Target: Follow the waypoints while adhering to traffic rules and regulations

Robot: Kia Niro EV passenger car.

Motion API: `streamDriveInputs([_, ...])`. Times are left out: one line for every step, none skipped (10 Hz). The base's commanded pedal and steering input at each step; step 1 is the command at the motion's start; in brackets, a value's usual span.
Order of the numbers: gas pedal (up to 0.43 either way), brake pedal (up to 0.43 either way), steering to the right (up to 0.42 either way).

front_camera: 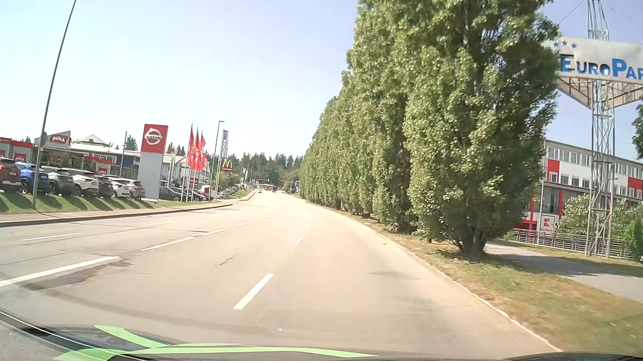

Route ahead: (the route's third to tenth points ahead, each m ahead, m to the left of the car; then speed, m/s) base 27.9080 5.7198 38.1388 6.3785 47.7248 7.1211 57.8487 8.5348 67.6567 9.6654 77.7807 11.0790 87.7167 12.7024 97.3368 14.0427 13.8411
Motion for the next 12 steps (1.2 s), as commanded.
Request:
streamDriveInputs([0.11, 0.0, -0.01])
streamDriveInputs([0.11, 0.0, -0.01])
streamDriveInputs([0.11, 0.0, -0.011])
streamDriveInputs([0.098, 0.0, -0.011])
streamDriveInputs([0.098, 0.0, -0.011])
streamDriveInputs([0.087, 0.0, -0.011])
streamDriveInputs([0.087, 0.0, -0.011])
streamDriveInputs([0.087, 0.0, -0.011])
streamDriveInputs([0.087, 0.0, -0.011])
streamDriveInputs([0.087, 0.0, -0.01])
streamDriveInputs([0.087, 0.0, -0.01])
streamDriveInputs([0.087, 0.0, -0.01])
